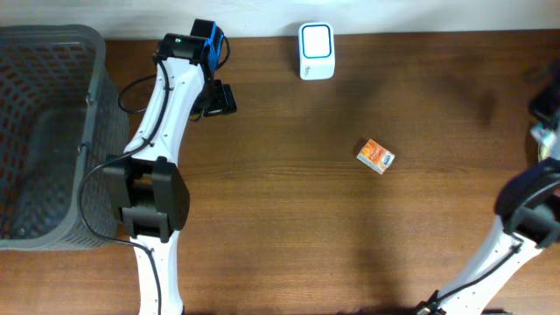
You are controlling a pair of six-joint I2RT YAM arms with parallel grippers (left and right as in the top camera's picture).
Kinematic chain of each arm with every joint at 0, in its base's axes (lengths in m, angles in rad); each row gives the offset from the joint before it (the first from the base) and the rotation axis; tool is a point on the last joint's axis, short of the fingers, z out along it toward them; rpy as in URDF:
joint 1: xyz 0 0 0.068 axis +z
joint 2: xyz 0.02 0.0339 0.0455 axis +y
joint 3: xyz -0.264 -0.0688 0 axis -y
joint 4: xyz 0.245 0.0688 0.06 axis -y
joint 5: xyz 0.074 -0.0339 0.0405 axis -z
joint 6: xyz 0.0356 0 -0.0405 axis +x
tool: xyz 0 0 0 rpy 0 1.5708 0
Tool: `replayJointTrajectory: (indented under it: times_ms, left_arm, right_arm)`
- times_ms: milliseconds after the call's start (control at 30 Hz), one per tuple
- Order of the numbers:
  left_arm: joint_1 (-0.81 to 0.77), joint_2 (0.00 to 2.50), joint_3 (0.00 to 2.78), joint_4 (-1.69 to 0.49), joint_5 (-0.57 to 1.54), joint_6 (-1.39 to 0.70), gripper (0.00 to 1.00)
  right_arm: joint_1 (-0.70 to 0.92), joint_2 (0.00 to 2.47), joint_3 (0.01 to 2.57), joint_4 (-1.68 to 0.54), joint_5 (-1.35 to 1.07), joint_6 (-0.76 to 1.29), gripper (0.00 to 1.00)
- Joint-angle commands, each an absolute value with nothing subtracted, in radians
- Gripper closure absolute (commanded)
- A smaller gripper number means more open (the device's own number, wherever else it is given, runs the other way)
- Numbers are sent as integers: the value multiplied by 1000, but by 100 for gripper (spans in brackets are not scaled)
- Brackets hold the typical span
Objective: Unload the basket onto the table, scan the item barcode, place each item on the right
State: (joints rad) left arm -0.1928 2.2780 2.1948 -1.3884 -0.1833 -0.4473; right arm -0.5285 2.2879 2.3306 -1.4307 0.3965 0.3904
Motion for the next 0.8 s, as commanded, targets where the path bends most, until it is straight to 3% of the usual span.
replayJointTrajectory:
  times_ms: [0,67,100,167,233,267,300,367,500,767]
  left_arm:
    - [-187,2278,2192,-1390,-180,-459,1]
    - [-187,2278,2192,-1390,-180,-459,1]
    - [-187,2278,2192,-1389,-180,-459,1]
    - [-187,2278,2192,-1390,-180,-459,1]
    - [-187,2278,2192,-1389,-180,-459,1]
    - [-187,2278,2192,-1390,-180,-459,1]
    - [-187,2278,2192,-1389,-180,-459,1]
    - [-187,2278,2192,-1389,-180,-459,1]
    - [-187,2278,2192,-1390,-180,-459,1]
    - [-187,2278,2192,-1390,-180,-459,1]
  right_arm:
    - [-649,2283,2187,-1386,344,435,96]
    - [-701,2283,2146,-1357,343,435,96]
    - [-727,2283,2144,-1349,325,435,88]
    - [-757,2282,2148,-1347,259,435,39]
    - [-765,2273,2148,-1357,211,431,32]
    - [-763,2257,2149,-1364,210,432,12]
    - [-754,2216,2149,-1373,199,432,4]
    - [-744,2160,2149,-1381,111,431,2]
    - [-649,2043,2149,-1470,-417,229,1]
    - [-213,2066,1987,-1448,-423,-207,1]
